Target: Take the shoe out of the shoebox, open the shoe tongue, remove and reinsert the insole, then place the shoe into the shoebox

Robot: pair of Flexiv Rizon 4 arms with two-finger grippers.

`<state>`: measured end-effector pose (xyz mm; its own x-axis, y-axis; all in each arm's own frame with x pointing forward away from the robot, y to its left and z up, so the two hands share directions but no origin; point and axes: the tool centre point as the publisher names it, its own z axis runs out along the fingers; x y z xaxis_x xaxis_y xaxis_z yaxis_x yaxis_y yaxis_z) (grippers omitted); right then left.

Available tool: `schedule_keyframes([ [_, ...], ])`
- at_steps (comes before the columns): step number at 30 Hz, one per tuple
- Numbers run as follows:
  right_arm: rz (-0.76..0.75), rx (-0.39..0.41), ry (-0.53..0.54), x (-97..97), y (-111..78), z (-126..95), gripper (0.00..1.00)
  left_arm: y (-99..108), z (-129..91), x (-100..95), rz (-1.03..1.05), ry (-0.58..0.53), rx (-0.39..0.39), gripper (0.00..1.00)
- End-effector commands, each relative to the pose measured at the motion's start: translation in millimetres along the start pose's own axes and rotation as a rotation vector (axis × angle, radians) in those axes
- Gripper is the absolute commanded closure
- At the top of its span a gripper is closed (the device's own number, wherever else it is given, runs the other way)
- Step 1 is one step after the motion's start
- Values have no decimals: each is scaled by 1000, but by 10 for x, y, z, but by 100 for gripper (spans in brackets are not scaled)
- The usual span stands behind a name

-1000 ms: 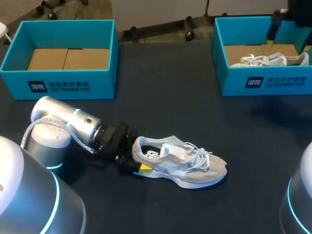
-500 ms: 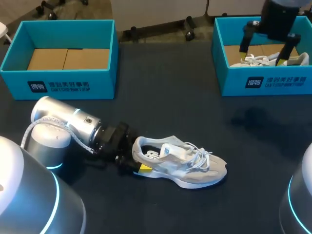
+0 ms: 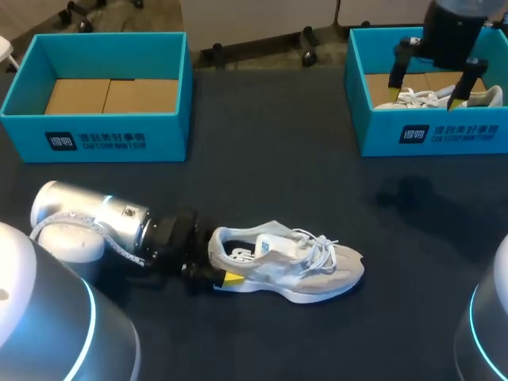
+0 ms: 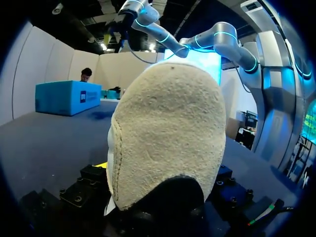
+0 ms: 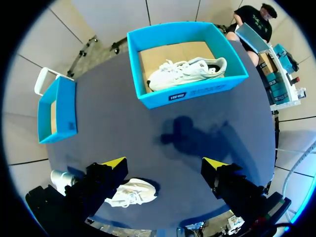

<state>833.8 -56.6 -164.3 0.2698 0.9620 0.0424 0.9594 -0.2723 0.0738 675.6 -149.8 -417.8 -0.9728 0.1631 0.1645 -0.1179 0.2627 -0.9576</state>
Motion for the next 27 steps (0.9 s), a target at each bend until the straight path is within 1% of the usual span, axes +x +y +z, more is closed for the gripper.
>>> schedule_keyframes([
  [1,0,1,-1,2,6,2,0,24,-55,65,9,-15,-7,100],
  [2,0,1,-1,2,6,2,0,27,-56,54,20,-26,-26,100],
  [12,0,1,-1,2,6,2,0,27,-56,54,20,-26,-26,100],
  [13,24,17,-32,44,26,-9,0,27,-56,54,20,-26,-26,100],
  [14,35,9,-17,106,4,-35,0,27,-56,54,20,-26,-26,100],
  [16,27,-18,-17,256,-99,-40,0,27,-56,54,20,-26,-26,100],
  [17,27,-25,5,325,-154,-29,0,27,-56,54,20,-26,-26,100],
  [21,29,-29,-2,553,-344,28,0,27,-56,54,20,-26,-26,100],
  [24,31,-14,-34,701,-506,94,0,27,-56,54,20,-26,-26,100],
  [27,30,-11,-16,846,-692,154,0,27,-56,54,20,-26,-26,100],
])
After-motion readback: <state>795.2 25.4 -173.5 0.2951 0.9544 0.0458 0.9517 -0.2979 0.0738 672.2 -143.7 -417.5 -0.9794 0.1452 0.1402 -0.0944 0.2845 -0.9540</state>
